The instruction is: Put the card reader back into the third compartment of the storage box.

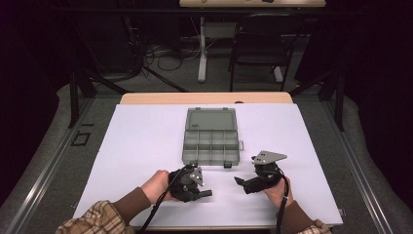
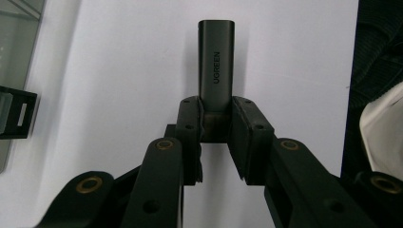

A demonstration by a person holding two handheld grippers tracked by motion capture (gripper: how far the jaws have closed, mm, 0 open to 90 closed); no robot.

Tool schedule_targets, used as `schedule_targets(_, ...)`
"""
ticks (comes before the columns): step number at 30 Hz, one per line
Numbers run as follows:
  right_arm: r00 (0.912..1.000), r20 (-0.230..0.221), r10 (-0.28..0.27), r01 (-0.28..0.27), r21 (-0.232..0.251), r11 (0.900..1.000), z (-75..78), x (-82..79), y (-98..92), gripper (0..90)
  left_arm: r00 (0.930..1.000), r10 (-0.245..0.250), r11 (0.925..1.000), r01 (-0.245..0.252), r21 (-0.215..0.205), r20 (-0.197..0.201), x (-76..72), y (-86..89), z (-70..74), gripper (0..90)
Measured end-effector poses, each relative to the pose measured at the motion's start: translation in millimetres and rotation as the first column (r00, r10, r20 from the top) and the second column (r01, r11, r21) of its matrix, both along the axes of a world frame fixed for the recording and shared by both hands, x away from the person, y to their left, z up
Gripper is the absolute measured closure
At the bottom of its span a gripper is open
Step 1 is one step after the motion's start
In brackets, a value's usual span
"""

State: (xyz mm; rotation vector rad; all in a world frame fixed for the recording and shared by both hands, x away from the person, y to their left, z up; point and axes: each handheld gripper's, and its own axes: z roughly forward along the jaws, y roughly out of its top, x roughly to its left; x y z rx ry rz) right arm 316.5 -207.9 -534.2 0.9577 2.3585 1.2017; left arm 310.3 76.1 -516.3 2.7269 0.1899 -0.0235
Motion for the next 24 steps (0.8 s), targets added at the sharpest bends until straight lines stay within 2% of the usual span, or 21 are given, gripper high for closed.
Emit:
schedule_targets(10,1.0,0.002,-0.009,0.009,-0.002,1.0,-0.3,0.0,-0.3,0.0,0.9989,0.032,0.9974,-0.03,-0.066,0.036,-1.3,5.2,2.7,74.2)
schedule_targets(21,1.0,0.001,-0.009,0.009,-0.003,1.0,-0.5,0.1,-0.7,0.0,0.9962,0.069,0.9885,-0.061,-0.138,0.054,1.3,9.7,2.5,74.2)
schedule_targets(24,1.0,0.004,-0.008,0.008,-0.002,1.0,-0.4,0.1,-0.5,0.0,0.995,0.082,0.9835,-0.071,-0.166,0.057,1.1,10.2,1.3,74.2)
